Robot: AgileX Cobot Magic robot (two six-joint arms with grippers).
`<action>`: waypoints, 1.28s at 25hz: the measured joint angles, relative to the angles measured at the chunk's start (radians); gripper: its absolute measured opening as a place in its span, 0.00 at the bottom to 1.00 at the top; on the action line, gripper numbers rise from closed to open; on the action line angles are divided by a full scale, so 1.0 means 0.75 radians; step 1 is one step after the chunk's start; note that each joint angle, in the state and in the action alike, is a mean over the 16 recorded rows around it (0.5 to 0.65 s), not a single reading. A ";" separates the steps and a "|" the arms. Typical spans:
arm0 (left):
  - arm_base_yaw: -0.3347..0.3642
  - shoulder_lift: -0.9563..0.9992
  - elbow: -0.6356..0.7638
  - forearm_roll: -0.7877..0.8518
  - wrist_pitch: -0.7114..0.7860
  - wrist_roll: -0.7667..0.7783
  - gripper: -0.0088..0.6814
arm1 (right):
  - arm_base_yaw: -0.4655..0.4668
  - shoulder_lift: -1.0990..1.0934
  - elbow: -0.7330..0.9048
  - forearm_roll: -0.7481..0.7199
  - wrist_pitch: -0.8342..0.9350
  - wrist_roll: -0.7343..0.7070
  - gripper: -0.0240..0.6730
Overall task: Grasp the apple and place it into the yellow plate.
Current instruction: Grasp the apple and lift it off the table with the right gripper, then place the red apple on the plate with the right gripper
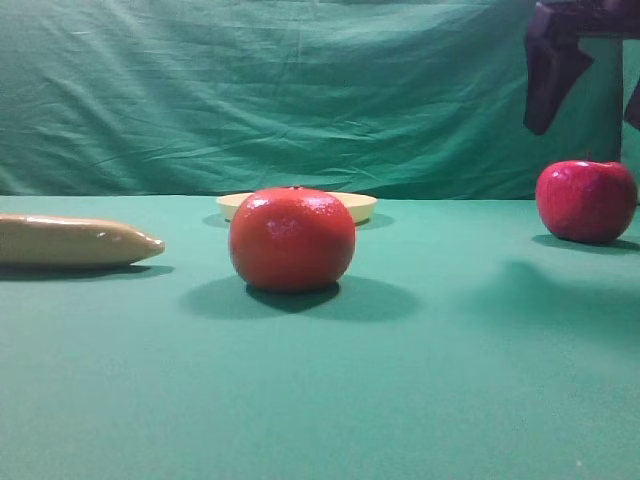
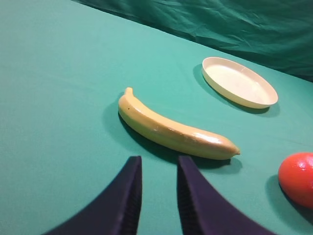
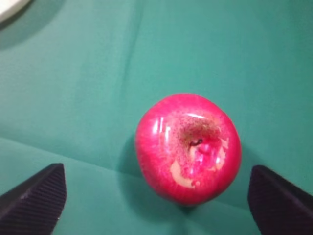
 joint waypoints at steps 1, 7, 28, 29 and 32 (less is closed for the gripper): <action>0.000 0.000 0.000 0.000 0.000 0.000 0.24 | 0.000 0.017 -0.006 -0.009 -0.007 0.007 0.92; 0.000 0.000 0.000 0.000 0.000 0.000 0.24 | 0.000 0.085 -0.079 -0.010 -0.026 0.034 0.85; 0.000 0.000 0.000 0.000 0.000 0.000 0.24 | 0.323 0.389 -0.715 0.235 -0.090 -0.094 0.78; 0.000 0.000 0.000 0.000 0.000 0.000 0.24 | 0.340 0.414 -0.736 0.235 -0.097 -0.102 0.78; 0.000 0.000 0.000 0.000 0.000 0.000 0.24 | 0.379 0.480 -0.786 0.236 -0.116 -0.123 0.78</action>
